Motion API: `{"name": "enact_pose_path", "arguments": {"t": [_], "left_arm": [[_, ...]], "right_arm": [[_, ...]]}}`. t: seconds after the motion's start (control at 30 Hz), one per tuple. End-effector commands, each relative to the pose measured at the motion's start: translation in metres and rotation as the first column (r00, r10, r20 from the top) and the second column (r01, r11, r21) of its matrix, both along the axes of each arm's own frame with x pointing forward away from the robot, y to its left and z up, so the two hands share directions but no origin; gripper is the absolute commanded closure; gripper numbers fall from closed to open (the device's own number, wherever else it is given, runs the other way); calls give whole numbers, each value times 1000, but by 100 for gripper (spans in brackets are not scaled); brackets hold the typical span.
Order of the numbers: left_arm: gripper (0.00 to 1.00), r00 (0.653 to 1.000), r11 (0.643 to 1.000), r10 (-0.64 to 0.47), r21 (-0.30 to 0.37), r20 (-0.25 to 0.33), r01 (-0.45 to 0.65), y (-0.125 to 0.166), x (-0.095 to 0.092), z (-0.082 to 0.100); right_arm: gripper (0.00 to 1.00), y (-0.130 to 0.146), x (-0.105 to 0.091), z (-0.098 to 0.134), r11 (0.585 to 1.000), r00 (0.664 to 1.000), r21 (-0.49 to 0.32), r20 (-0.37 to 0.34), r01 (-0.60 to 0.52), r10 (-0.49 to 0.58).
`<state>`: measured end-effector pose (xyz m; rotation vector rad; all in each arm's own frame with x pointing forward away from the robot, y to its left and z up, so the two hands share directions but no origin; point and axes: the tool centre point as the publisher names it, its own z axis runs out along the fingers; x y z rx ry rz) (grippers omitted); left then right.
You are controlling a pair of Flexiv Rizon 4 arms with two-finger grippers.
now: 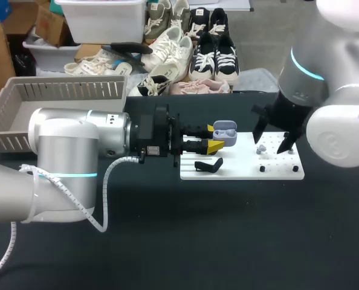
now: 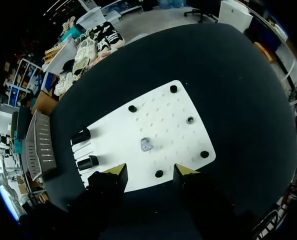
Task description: Pick up each earbud case from the left stands, insert the matching earbuds, close the lid, and place the case in the box.
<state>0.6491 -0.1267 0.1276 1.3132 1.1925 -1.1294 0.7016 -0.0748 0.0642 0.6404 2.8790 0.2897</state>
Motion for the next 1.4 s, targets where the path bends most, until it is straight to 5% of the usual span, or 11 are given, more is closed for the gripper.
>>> {"name": "enact_pose_path", "arguments": {"t": [0.03, 1.4], "left_arm": [[100, 1000, 1000, 3, -2, 1, -3, 0, -1, 0], [100, 1000, 1000, 3, -2, 1, -3, 0, -1, 0]], "right_arm": [[43, -1, 5, -9, 1000, 1000, 7, 7, 4, -5], [64, 4, 28, -40, 1000, 1000, 11, 14, 13, -13]]}}
